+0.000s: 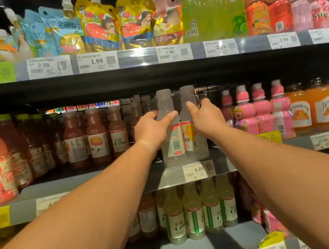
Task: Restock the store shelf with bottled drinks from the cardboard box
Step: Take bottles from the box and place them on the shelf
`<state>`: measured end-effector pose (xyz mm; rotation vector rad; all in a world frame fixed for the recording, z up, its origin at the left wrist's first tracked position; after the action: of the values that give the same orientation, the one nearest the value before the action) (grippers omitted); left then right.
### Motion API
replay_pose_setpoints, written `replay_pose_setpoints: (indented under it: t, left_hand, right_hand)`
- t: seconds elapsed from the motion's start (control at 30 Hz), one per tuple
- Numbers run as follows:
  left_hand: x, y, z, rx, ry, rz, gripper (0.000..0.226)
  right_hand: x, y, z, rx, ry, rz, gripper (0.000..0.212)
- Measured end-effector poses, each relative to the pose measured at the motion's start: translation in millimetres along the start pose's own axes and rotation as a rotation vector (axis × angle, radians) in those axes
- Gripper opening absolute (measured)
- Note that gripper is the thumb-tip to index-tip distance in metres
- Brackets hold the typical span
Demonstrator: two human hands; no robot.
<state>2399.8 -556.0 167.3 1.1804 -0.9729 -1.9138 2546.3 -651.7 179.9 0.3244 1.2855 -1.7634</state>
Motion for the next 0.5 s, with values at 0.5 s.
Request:
replay_pose_setpoints:
  t: [0.5]
  left_hand:
    - [14, -20, 0, -0.012, -0.041, -0.053, 0.073]
  right_hand:
    - [23, 42, -5, -0.114, 0.064, 0.049, 0.077]
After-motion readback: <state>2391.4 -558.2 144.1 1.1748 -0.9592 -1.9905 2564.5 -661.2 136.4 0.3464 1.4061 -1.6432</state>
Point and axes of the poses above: each hand's wrist, its own x-axis away from the middle knuckle, its own z-axis out of the back of the hand, y = z × x, the point moved 5 cm from there along -x, towards the middle knuckle, and after that the axes turned 9 degrees about z, right-handed, at the moved point
